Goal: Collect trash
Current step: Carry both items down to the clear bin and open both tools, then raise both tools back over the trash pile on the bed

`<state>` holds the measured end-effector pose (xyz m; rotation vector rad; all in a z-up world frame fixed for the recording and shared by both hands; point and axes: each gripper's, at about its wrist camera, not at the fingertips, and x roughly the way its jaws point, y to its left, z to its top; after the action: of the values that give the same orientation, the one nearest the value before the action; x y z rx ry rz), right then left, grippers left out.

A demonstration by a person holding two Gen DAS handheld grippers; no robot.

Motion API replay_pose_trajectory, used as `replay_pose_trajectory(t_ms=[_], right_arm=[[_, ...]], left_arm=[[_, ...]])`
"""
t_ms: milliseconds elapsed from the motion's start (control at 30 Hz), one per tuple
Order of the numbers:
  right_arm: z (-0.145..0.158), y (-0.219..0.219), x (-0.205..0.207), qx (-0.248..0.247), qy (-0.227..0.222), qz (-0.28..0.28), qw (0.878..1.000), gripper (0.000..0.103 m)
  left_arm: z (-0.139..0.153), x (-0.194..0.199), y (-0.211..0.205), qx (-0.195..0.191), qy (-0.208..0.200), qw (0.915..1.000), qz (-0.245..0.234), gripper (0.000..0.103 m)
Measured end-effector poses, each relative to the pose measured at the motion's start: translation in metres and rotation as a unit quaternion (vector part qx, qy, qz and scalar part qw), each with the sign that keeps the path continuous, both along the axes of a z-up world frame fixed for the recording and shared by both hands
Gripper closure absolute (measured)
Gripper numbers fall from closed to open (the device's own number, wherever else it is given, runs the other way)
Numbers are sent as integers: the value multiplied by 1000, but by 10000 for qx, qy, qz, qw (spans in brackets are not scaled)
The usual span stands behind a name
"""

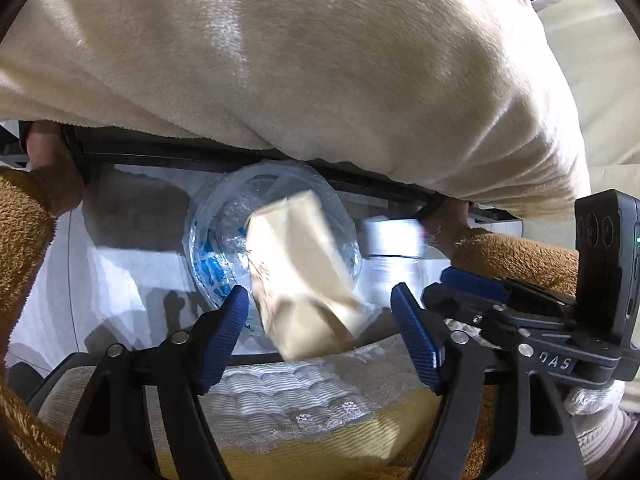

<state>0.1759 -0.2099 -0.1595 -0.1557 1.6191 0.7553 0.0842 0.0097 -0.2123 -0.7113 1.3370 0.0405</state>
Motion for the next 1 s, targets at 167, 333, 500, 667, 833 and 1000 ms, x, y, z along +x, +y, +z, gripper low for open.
replay_pose_trajectory(t_ms=[167,333,500,667,833,1000], right_arm=[[5,-1,0,80,-59,-55,9999,54],[11,-3,-6,114,-265,10,9996,54],[24,-4,-13,275,-602,153,9977,55],[45,-12,-15,576,-998,86,9933,54],[73,-19,-22,939,-1591,64,9828,55],[107,-26,-32,1330,-2337,95,9631,54]], left_arm=[[5,-1,-1,59,-112,9999,-11,31],[13,-3,-3,129,-346,9993,-108,31],[28,-10,-2,256,-670,9974,-112,31],[52,-20,-4,394,-1165,9924,-109,31],[82,-32,-6,611,-1842,9808,-184,31],[107,-44,-5,822,-2326,9690,-94,31]])
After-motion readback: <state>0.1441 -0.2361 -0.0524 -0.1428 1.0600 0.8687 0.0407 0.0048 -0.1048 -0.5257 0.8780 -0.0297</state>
